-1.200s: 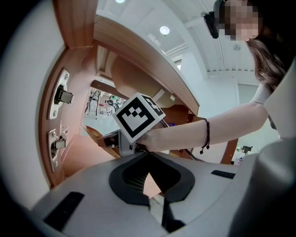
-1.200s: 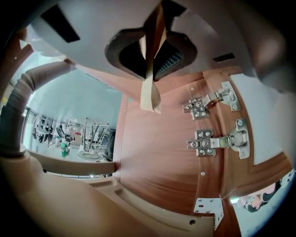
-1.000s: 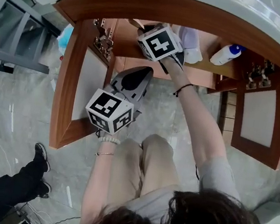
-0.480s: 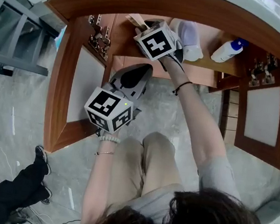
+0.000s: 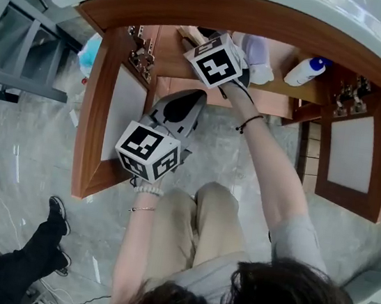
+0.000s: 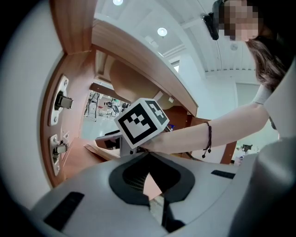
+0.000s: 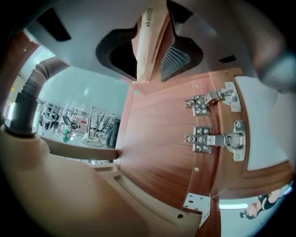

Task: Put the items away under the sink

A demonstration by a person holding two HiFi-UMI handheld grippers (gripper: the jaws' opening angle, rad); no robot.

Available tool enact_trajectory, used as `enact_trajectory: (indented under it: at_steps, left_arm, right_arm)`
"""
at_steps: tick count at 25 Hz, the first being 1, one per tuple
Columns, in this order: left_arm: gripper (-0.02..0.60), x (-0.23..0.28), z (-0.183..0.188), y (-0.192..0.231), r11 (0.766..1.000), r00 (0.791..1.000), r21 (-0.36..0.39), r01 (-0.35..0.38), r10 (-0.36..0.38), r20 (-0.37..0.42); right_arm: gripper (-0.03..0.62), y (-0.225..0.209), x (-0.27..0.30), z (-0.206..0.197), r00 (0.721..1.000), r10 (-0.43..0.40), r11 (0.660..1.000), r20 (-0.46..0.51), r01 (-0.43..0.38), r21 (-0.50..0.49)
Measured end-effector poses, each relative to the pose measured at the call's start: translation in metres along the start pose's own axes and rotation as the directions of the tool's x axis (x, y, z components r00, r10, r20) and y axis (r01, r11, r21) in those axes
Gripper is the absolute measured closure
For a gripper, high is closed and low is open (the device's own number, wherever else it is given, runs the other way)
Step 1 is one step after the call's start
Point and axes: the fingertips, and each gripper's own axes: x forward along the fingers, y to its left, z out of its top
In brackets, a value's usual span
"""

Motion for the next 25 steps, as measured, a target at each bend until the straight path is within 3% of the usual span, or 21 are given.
enact_trajectory:
  at_steps: [14, 25]
  left_arm:
    - [0.584, -0.028, 0.047, -0.056, 0.998, 0.999, -0.049, 0.033, -0.034, -0.033]
    - [0.584, -0.058, 0.078, -0.094, 0.996, 0.996, -0.078, 0.043, -0.049, -0.076]
  right_arm:
    - [0.56, 0.028, -0.077, 0.027, 0.997, 0.069, 0.997, -0.026, -0.068, 0.03]
    - [0.579, 0.041, -0.132, 0.053, 0.989, 0.145, 0.987, -0.034, -0.142, 0.07]
